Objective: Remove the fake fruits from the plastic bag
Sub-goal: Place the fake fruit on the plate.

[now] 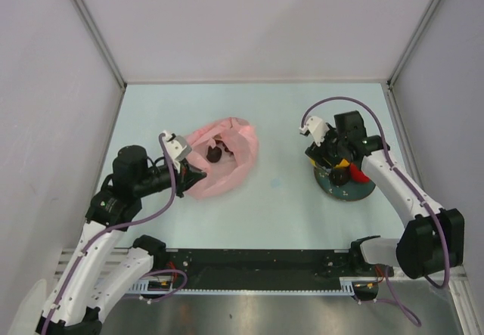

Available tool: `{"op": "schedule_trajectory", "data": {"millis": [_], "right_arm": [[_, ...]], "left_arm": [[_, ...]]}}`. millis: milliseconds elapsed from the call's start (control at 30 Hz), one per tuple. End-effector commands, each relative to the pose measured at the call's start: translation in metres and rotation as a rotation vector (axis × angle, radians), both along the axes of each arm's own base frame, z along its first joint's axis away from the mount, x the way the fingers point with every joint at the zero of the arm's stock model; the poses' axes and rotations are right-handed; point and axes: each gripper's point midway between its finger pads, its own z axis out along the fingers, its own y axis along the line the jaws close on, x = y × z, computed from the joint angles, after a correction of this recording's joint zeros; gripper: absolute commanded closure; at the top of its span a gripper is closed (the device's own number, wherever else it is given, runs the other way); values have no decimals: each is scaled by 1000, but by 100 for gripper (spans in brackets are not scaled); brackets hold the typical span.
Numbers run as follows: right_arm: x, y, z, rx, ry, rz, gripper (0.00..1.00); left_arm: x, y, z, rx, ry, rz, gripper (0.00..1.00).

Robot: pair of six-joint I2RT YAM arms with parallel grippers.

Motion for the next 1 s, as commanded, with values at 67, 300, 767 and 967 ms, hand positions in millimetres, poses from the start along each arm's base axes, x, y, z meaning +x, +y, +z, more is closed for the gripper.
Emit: {"op": "schedule_trajectory", "data": {"millis": [67, 300, 767, 967], "right_arm": [[1, -6, -23, -65, 35, -9, 93], [-5, -16, -50, -141, 69, -17, 92], [-10, -23, -64, -175, 75, -41, 79], [-10, -20, -62, -173, 64, -40, 62]], "left_arm": [[7, 4, 9, -18, -53, 48, 100], [9, 5, 9, -22, -49, 56, 100], [13, 4, 7, -42, -31, 68, 100], [13, 4, 6, -42, -30, 68, 100]]}}
